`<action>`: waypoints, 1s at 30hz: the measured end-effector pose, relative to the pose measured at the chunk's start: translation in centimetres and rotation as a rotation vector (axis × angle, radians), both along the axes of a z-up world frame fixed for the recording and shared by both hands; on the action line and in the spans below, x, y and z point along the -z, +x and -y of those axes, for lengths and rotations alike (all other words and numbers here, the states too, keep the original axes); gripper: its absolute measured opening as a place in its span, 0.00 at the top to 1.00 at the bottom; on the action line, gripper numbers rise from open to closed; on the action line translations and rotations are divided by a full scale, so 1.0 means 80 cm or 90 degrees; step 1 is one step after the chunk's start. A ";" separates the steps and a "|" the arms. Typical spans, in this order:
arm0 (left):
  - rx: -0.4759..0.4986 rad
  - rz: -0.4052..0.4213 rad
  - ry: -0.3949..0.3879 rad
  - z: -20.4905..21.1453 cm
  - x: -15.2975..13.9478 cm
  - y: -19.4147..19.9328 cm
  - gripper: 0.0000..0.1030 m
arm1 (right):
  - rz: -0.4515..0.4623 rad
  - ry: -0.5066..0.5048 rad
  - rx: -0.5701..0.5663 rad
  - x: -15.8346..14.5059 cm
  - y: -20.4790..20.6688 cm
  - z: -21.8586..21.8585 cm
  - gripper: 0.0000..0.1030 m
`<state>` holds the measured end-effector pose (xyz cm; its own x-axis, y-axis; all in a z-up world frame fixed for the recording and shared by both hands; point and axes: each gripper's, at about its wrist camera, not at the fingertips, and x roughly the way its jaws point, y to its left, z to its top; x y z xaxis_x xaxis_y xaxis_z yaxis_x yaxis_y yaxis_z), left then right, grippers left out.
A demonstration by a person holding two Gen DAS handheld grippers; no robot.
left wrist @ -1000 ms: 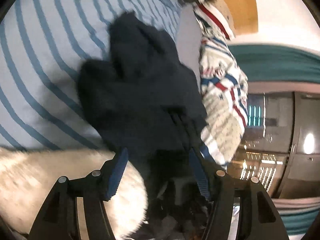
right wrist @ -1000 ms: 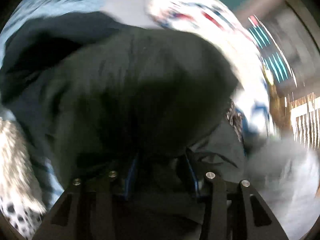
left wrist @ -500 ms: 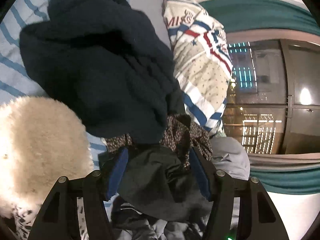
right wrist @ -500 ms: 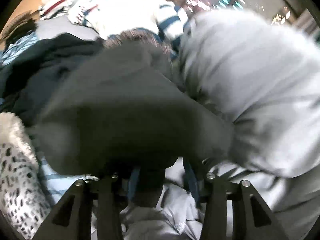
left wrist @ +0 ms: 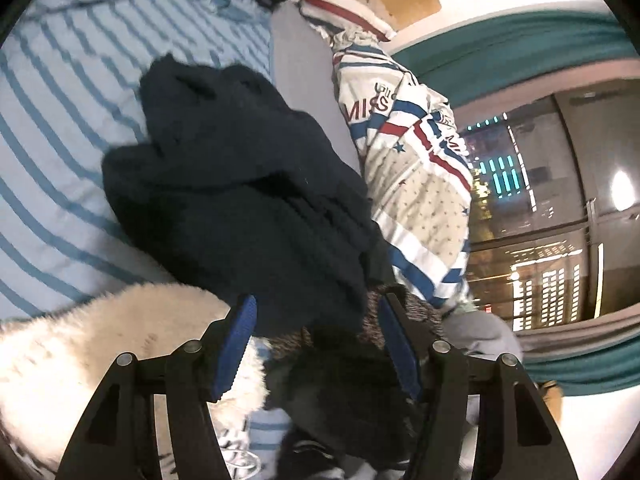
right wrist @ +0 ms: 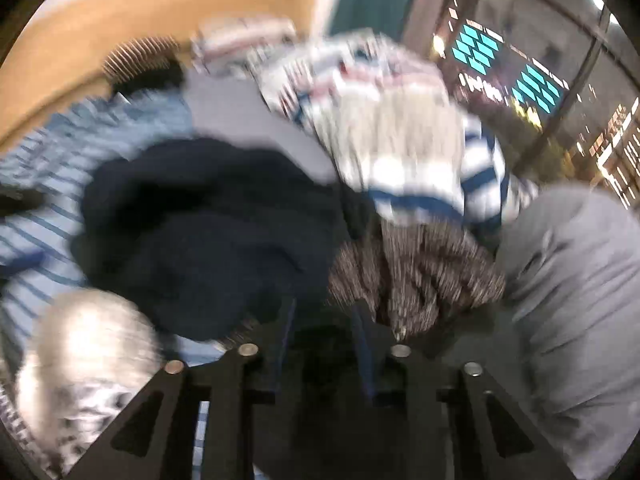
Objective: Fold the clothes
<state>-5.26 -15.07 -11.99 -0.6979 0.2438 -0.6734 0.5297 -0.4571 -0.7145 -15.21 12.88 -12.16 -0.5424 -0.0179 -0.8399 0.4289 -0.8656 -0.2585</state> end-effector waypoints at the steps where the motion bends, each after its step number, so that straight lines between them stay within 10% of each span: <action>1: 0.002 0.002 -0.013 -0.002 -0.002 -0.001 0.38 | 0.016 0.026 0.028 0.018 -0.009 -0.015 0.78; 6: 0.021 0.009 -0.087 -0.029 -0.010 -0.015 0.38 | 0.051 0.179 0.191 0.065 -0.015 -0.117 0.83; 8: 0.038 -0.004 -0.107 -0.045 -0.015 -0.022 0.38 | 0.063 0.144 0.235 0.058 -0.010 -0.141 0.85; 17: 0.039 -0.022 -0.105 -0.029 -0.020 -0.006 0.37 | -0.090 -0.009 0.030 -0.073 0.035 -0.020 0.59; 30: -0.112 0.127 -0.160 0.102 0.018 0.039 0.36 | 0.089 -0.120 -0.131 0.016 0.038 0.125 0.47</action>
